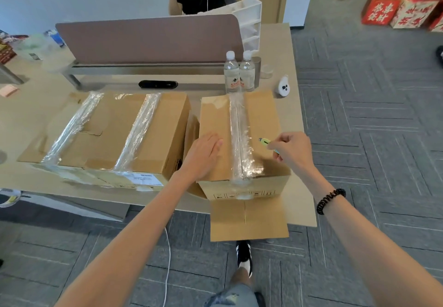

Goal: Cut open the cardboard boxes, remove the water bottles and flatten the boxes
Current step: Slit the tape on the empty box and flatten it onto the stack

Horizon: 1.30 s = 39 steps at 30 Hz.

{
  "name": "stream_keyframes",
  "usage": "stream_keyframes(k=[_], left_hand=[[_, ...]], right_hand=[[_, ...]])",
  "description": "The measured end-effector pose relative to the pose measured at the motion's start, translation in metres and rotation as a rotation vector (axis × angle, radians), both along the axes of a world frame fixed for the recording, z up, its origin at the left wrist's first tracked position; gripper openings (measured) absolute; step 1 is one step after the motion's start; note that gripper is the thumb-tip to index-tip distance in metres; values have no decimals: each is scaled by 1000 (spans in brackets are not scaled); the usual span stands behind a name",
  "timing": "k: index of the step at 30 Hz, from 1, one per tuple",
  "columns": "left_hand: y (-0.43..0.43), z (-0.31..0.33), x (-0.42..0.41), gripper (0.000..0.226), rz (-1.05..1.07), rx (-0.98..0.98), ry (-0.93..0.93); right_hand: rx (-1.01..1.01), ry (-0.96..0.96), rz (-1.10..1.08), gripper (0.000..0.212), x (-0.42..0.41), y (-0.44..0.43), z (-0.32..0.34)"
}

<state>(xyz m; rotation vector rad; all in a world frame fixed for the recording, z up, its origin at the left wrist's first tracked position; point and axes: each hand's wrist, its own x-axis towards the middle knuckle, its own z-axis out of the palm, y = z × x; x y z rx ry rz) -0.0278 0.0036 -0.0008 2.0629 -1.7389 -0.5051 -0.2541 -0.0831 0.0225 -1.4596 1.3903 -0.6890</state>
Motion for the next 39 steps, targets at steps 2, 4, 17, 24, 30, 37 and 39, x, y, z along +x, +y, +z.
stream_keyframes(k=[2, 4, 17, 24, 30, 37, 39], left_hand=[[-17, -1, 9, 41, 5, -9, 20], [-36, -4, 21, 39, 9, -25, 41], [-142, -17, 75, 36, 11, -70, 84], [-171, -27, 81, 33, -37, -112, 66], [-181, -35, 84, 21, -5, -211, 99], [-190, -41, 83, 17, 79, -213, 126], [-193, -41, 82, 16, 134, -212, 163]], right_hand=[[-26, -2, 5, 13, 9, -17, -1], [-35, -14, 30, 8, 20, -33, 0], [1, -32, 48, 10, 80, -142, -7], [-44, 101, 129, 4, 102, -178, -10], [-45, 157, 190, 6, 105, -206, -13], [98, 103, 355, 22, 123, -234, -7], [120, 110, 439, 22, 127, -245, -8]])
